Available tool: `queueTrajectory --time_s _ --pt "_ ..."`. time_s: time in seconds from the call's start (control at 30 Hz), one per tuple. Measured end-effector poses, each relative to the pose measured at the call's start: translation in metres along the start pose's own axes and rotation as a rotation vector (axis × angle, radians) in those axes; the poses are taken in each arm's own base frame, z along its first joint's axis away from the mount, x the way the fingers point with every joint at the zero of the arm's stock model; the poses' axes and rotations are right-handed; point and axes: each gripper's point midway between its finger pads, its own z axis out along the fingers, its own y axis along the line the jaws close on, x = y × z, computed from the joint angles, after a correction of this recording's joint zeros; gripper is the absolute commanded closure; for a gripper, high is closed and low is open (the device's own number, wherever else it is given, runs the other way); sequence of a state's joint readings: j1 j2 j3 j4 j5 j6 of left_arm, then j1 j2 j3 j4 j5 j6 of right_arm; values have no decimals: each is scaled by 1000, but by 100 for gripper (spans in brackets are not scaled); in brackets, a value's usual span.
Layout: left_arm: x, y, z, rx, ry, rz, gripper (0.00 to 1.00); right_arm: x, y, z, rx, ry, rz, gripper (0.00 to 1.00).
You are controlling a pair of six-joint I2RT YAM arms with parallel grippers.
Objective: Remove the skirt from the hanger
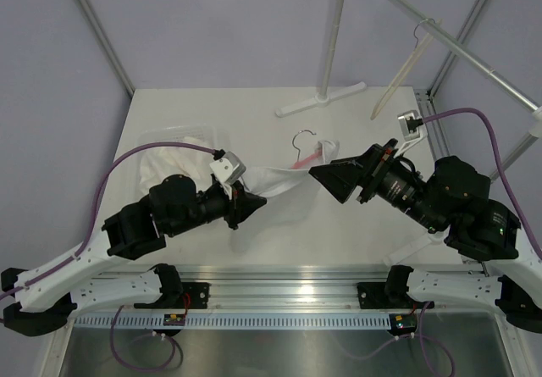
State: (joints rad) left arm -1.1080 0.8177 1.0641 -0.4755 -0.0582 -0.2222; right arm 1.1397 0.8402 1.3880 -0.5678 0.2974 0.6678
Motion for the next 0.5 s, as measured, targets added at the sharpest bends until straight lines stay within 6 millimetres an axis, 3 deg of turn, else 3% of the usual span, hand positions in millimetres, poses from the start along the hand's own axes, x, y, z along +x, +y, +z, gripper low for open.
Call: queueTrajectory --time_s 0.1,0.2,0.5 --pt "-1 -1 -4 6 -4 -3 100 -17 11 2 -16 -38 -32 7" --pt "4 -3 -2 20 12 -4 100 -26 10 9 22 -63 -74 8" --pt "15 -25 0 138 62 -2 100 -2 -25 21 170 5 -149 10"
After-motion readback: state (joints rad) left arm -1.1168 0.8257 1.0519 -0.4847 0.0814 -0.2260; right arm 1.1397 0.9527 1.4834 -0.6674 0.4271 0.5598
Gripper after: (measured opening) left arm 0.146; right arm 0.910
